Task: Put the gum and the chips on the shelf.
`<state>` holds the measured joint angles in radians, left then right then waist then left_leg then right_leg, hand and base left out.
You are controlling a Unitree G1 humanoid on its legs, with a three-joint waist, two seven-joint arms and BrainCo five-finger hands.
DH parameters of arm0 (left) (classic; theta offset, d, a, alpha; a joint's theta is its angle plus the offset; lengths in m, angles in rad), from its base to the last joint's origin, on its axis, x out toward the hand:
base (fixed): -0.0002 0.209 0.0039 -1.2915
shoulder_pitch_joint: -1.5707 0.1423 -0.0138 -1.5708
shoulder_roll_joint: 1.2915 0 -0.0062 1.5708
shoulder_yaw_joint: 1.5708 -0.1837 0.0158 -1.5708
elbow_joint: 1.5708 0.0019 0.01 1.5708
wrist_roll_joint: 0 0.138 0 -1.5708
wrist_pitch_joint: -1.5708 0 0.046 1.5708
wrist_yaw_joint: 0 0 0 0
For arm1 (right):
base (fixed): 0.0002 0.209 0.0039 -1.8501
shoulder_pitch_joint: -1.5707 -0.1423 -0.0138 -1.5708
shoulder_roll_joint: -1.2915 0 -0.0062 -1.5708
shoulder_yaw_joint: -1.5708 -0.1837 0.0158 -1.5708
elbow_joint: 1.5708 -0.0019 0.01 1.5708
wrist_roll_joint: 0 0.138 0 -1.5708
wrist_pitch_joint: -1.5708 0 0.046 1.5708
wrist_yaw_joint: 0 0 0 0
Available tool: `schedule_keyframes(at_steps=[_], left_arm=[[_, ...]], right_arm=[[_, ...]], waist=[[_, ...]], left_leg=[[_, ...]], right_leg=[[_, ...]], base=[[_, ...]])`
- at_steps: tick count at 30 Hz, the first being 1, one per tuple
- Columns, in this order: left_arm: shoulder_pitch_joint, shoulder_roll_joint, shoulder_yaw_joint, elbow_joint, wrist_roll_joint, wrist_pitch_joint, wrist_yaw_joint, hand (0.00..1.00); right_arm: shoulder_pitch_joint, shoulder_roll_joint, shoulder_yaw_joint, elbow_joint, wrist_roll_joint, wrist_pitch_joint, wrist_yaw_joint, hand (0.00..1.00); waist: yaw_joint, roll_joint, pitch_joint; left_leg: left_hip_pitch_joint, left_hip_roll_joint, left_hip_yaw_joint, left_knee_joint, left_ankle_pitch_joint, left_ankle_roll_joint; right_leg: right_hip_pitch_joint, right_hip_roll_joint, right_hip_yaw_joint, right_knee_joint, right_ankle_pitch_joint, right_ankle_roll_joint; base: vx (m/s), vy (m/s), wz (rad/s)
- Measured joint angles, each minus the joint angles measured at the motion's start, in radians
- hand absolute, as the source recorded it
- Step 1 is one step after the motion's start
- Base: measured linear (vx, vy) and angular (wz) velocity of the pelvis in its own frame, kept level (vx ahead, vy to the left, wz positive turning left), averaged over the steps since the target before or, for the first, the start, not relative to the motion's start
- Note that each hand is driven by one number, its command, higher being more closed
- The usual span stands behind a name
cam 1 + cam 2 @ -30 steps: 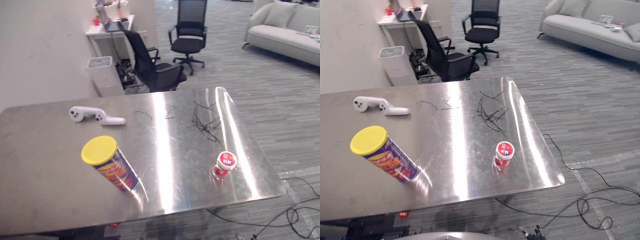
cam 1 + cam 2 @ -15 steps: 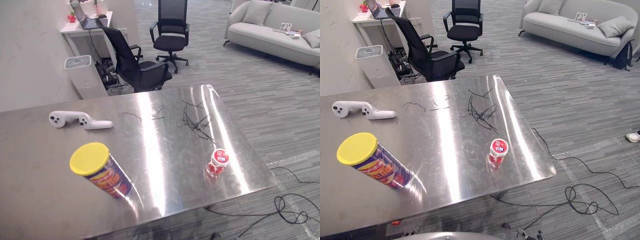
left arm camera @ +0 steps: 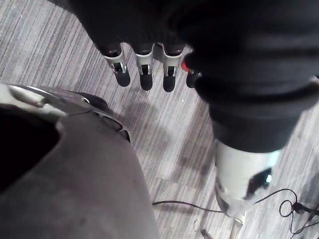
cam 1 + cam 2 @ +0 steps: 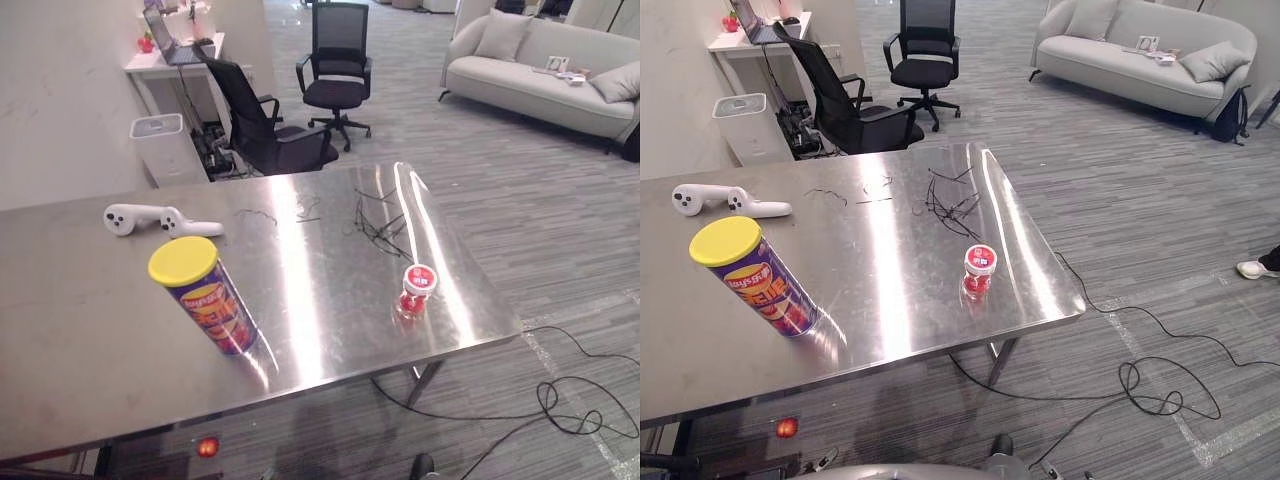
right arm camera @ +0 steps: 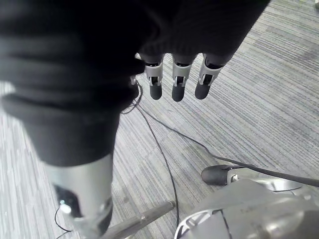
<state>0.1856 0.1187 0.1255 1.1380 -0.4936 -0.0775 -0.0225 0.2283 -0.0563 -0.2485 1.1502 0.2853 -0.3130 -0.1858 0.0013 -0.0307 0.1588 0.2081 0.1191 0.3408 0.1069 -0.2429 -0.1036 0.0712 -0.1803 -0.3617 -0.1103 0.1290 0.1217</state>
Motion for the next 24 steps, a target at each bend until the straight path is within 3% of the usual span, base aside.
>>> schedule_keyframes(at_steps=[13,19,24], left_arm=[[0.01,-0.005,0.052,-0.005,0.002,-0.008,0.026,0.0],[0.025,-0.007,0.08,-0.036,0.009,-0.008,0.024,0.0],[0.047,-0.008,0.098,-0.077,0.012,-0.009,0.019,0.0]], right_arm=[[-0.038,-0.002,-0.051,-0.046,0.086,-0.05,0.039,0.0],[-0.038,-0.008,-0.182,-0.141,0.133,-0.054,-0.005,0.0],[-0.034,-0.069,-0.308,-0.338,0.147,-0.032,-0.018,0.0]], waist=[[0.004,-0.004,-0.036],[0.004,-0.013,-0.037],[-0.003,-0.011,-0.036]], left_leg=[[-0.029,-0.005,-0.093,-0.033,0.025,0.003],[-0.021,-0.013,-0.093,-0.033,0.024,0.003],[-0.01,-0.013,-0.072,-0.031,0.024,0.003]], right_leg=[[0.003,0.005,-0.054,0.004,0.008,-0.001],[0.006,-0.002,-0.048,0.004,0.008,-0.001],[0.006,-0.007,-0.034,0.004,0.008,-0.001]], base=[[0.08,0.018,0.17],[0.04,0.018,-0.03],[-0.02,-0.015,-0.11]])
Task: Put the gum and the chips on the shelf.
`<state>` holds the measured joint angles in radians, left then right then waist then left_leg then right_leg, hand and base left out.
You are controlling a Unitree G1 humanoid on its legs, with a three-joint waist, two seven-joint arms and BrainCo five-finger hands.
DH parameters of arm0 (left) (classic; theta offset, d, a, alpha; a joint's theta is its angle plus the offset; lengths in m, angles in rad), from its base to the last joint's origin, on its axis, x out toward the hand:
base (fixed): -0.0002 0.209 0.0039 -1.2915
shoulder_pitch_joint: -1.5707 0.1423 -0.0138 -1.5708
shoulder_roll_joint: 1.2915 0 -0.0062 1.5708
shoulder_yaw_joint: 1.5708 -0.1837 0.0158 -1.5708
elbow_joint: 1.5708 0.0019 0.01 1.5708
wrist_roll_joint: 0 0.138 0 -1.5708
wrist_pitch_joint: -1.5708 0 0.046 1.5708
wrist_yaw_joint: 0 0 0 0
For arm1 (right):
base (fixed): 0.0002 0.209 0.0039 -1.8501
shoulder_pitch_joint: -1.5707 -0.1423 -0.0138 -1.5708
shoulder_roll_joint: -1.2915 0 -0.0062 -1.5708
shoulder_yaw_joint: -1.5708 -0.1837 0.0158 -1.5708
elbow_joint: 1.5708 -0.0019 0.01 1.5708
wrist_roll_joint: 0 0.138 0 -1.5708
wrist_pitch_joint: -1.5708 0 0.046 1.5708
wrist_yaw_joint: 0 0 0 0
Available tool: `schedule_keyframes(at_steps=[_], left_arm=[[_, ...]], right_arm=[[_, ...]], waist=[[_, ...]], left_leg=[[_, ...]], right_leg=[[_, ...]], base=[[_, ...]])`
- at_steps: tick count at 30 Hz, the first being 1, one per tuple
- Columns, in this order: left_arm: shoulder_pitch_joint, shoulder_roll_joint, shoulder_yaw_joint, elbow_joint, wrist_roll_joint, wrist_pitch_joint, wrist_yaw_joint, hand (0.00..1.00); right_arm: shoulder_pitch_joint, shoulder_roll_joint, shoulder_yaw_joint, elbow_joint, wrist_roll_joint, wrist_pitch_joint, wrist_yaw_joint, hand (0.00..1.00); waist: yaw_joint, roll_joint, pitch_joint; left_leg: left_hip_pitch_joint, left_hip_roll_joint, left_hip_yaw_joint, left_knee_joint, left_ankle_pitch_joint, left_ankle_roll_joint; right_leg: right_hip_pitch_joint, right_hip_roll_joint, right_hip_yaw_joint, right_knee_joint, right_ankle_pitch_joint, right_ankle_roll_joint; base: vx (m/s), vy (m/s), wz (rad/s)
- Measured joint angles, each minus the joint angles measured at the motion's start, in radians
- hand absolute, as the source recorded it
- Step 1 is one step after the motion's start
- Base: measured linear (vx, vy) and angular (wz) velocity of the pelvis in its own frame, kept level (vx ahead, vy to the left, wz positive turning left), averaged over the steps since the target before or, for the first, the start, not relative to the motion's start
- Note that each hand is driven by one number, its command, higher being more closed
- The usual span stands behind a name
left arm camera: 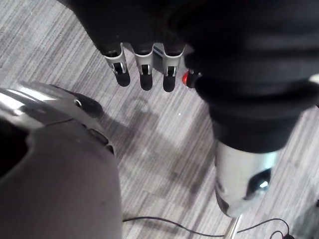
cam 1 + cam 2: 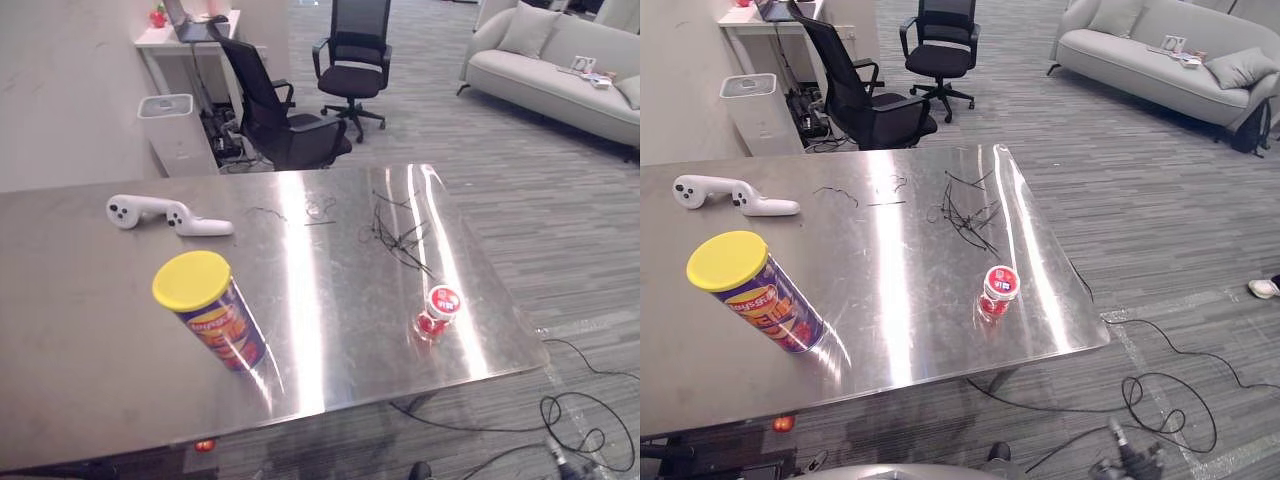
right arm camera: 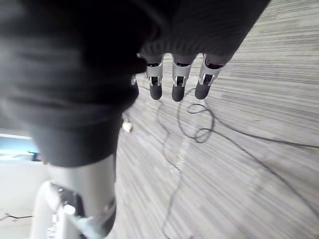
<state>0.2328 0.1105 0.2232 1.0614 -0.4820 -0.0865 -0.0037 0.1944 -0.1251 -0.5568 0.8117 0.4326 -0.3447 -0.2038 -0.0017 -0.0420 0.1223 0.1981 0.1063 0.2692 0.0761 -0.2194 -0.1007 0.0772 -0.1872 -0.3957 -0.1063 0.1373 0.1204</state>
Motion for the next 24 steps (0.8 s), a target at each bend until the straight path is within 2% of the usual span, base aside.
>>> schedule_keyframes(at_steps=[3,5,7,12,17,24], left_arm=[[0.007,0.0,-0.003,-0.009,0.011,0.002,0.0,0.0],[0.011,0.001,-0.019,-0.009,0.023,0.002,0.0,0.0],[0.013,-0.002,-0.029,-0.009,0.023,0.004,0.0,0.0],[0.048,-0.002,-0.045,-0.041,0.027,0.004,-0.002,0.0],[0.045,-0.002,-0.061,-0.042,0.033,0.001,-0.002,0.0],[0.049,0.004,-0.078,-0.042,0.061,0.001,-0.002,0.0]], right_arm=[[0.004,-0.042,-0.006,-0.173,-0.004,0.039,0.018,0.0],[0.006,-0.055,0.02,-0.322,-0.04,0.09,0.048,0.0],[0.011,-0.055,0.033,-0.399,-0.06,0.119,0.079,0.0],[0.053,-0.06,0.067,-0.601,-0.12,0.167,0.233,0.0],[0.103,-0.121,0.147,-0.734,-0.144,0.17,0.346,0.0],[0.109,-0.162,0.252,-0.901,-0.161,0.168,0.471,0.0]], waist=[[-0.003,0.001,0.0],[-0.007,0.001,0.001],[-0.014,0.0,0.002],[-0.023,0.011,-0.004],[-0.028,0.025,-0.014],[-0.024,0.015,-0.013]], left_leg=[[-0.001,0.003,0.013,0.0,-0.005,0.003],[-0.006,0.011,0.028,0.002,-0.017,0.004],[-0.014,0.014,0.027,0.012,-0.018,0.003],[-0.038,0.025,0.05,0.018,-0.021,-0.001],[-0.035,0.027,0.051,0.016,-0.022,-0.002],[-0.035,0.025,0.051,0.017,-0.022,-0.002]], right_leg=[[-0.007,0.004,0.012,0.0,0.0,0.0],[-0.021,0.013,0.023,-0.001,0.0,0.0],[-0.023,0.015,0.024,-0.001,0.0,0.0],[-0.057,0.027,0.049,-0.001,0.0,0.0],[-0.058,0.028,0.049,-0.001,0.0,0.0],[-0.058,0.028,0.048,-0.001,0.0,0.0]], base=[[-0.06,-0.028,-0.1],[-0.08,-0.042,-0.17],[-0.08,-0.047,-0.04],[-0.03,-0.032,-0.14],[0.03,0.0,-0.02],[0.0,0.0,0.0]])
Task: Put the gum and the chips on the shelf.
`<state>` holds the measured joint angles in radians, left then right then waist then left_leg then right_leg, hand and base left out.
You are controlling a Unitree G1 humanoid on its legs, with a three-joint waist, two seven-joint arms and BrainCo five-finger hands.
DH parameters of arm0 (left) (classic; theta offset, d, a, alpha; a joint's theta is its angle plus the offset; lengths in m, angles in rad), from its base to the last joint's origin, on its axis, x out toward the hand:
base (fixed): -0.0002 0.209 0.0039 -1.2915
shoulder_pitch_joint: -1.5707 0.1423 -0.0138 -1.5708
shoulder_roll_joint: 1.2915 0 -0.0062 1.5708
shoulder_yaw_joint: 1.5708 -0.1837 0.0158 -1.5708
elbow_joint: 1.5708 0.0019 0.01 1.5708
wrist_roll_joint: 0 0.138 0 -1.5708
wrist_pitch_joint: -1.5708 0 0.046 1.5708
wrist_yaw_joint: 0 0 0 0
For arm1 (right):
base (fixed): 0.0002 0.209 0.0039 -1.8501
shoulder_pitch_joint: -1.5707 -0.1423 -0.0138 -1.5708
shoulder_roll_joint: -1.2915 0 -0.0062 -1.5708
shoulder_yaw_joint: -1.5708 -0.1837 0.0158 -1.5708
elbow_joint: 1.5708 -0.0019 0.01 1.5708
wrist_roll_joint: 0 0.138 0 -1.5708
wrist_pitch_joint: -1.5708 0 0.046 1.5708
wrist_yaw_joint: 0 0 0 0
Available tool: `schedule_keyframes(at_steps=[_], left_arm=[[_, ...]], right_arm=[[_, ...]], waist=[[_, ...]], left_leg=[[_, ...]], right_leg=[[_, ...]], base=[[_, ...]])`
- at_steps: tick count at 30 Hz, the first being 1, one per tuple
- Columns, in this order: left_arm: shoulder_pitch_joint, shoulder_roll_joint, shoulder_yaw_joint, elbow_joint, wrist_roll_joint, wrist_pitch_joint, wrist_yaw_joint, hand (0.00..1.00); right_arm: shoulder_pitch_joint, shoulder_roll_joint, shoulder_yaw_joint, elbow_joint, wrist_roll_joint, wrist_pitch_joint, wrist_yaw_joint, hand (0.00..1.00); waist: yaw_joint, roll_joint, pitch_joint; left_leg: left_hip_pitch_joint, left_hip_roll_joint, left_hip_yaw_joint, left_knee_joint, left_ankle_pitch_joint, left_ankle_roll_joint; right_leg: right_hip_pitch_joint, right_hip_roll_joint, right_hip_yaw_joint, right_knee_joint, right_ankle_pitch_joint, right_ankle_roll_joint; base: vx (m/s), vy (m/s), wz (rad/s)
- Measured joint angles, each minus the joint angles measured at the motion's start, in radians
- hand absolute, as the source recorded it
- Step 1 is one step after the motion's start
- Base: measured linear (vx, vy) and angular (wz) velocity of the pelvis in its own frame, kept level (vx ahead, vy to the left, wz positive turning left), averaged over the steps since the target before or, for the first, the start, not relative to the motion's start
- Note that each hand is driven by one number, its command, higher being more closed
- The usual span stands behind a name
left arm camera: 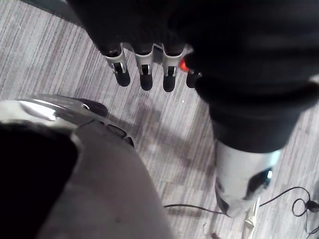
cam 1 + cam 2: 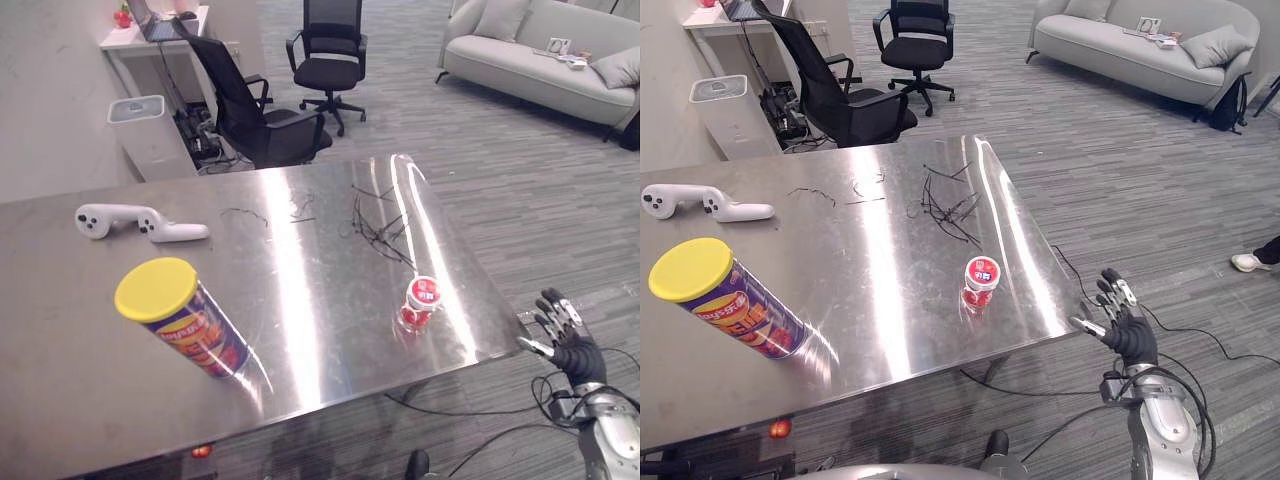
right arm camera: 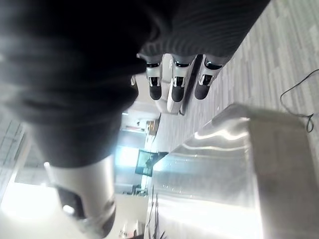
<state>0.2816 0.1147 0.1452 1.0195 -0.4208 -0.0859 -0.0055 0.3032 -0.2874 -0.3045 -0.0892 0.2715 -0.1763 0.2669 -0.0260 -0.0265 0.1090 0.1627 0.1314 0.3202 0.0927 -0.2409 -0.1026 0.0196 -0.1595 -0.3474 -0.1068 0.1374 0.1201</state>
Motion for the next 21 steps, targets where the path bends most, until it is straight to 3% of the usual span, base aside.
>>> schedule_keyframes(at_steps=[7,21], left_arm=[[-0.001,0.012,-0.022,0.006,0.004,0.0,-0.001,0.0],[-0.004,0.019,-0.062,0.006,0.001,-0.015,0.004,0.0]], right_arm=[[-0.012,-0.101,0.06,-0.085,0.003,-0.01,0.056,0.0],[-0.115,-0.147,0.166,-0.088,0.0,0.003,0.061,0.0]], waist=[[0.0,-0.005,0.009],[0.004,0.006,0.031]], left_leg=[[-0.005,0.001,0.0,0.002,0.0,0.0],[-0.039,0.004,-0.029,0.02,0.0,-0.001]], right_leg=[[-0.005,0.001,0.0,0.0,0.0,0.0],[-0.014,-0.003,-0.029,0.0,0.0,0.0]], base=[[0.0,0.0,0.0],[-0.01,-0.012,0.06]])
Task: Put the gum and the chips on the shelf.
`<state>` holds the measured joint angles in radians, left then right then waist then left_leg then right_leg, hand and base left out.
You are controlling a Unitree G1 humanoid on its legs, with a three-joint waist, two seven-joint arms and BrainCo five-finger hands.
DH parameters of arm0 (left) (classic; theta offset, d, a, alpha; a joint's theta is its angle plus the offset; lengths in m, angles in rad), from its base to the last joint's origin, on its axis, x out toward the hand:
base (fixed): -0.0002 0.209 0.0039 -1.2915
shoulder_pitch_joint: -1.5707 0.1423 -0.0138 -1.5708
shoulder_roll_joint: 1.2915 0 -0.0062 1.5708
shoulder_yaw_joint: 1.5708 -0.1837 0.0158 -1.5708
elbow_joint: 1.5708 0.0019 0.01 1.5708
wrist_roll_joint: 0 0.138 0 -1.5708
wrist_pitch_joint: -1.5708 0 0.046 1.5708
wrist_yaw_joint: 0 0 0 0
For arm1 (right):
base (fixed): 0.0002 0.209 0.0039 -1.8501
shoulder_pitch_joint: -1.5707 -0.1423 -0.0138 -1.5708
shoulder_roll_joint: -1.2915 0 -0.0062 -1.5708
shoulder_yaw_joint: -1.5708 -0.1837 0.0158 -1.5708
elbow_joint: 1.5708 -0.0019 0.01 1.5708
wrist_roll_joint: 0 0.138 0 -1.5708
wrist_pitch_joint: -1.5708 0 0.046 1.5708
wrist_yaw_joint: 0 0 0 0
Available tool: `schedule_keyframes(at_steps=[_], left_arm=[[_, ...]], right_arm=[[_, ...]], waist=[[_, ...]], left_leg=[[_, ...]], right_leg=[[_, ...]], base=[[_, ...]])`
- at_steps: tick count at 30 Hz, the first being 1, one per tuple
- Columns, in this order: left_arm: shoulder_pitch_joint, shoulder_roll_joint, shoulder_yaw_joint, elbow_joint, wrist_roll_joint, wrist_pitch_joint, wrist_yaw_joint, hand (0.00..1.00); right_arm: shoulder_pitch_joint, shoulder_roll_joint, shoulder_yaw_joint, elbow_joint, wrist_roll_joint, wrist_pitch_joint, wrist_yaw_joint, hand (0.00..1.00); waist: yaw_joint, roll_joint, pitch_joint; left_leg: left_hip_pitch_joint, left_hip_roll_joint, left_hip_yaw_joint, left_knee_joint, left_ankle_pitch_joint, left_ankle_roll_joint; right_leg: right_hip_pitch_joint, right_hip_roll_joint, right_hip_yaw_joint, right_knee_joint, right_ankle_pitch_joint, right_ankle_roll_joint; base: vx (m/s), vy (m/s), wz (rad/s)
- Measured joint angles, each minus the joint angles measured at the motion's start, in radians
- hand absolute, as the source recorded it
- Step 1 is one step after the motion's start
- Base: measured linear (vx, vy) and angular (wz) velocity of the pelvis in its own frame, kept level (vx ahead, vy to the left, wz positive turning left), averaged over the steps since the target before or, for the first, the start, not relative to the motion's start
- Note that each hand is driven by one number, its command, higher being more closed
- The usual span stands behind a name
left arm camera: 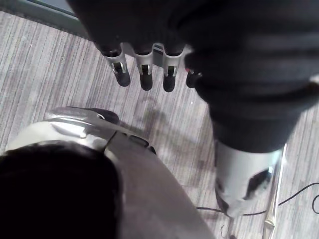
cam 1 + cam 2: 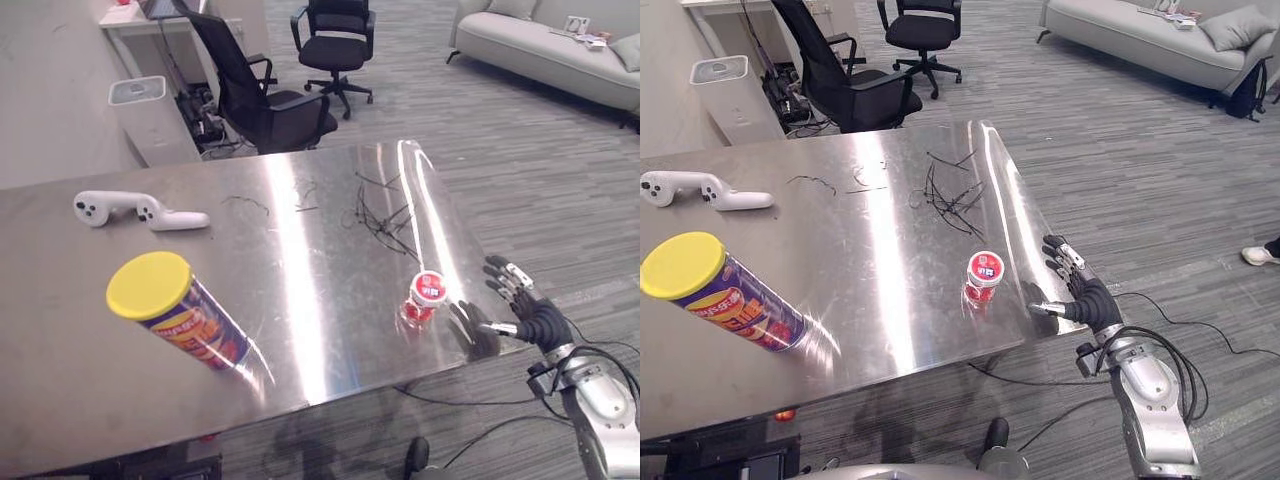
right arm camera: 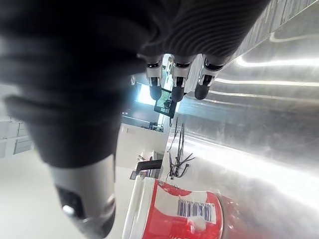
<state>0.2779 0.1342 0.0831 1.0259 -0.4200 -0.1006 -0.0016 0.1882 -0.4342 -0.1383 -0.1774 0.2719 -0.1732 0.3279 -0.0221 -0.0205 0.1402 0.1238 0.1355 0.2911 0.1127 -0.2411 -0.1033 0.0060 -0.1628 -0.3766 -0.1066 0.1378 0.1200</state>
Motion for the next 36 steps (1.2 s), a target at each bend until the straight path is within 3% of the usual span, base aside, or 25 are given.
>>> schedule_keyframes(at_steps=[11,25,36], left_arm=[[0.001,0.0,-0.004,-0.001,0.002,0.0,0.011,0.0],[0.0,0.0,-0.007,-0.002,0.003,0.002,0.02,0.0],[0.001,0.001,-0.01,-0.003,0.003,0.004,0.022,0.0]], right_arm=[[-0.071,-0.023,0.032,0.079,-0.037,0.0,-0.013,0.0],[-0.088,-0.03,0.078,0.111,-0.076,0.0,0.053,0.0],[-0.129,-0.058,0.115,0.114,-0.077,0.0,0.062,0.0]], waist=[[0.003,0.0,0.0],[0.006,0.0,0.0],[0.016,-0.001,0.001]], left_leg=[[-0.001,-0.002,-0.015,0.014,0.0,0.0],[-0.011,-0.003,-0.028,0.013,0.002,0.0],[-0.014,-0.004,-0.031,0.014,0.009,-0.004]], right_leg=[[0.018,-0.009,-0.022,0.0,0.0,0.0],[0.017,-0.011,-0.032,0.0,0.0,0.0],[0.019,-0.011,-0.04,0.0,0.001,0.001]], base=[[-0.02,-0.004,0.05],[-0.01,-0.003,0.01],[0.0,-0.003,0.01]])
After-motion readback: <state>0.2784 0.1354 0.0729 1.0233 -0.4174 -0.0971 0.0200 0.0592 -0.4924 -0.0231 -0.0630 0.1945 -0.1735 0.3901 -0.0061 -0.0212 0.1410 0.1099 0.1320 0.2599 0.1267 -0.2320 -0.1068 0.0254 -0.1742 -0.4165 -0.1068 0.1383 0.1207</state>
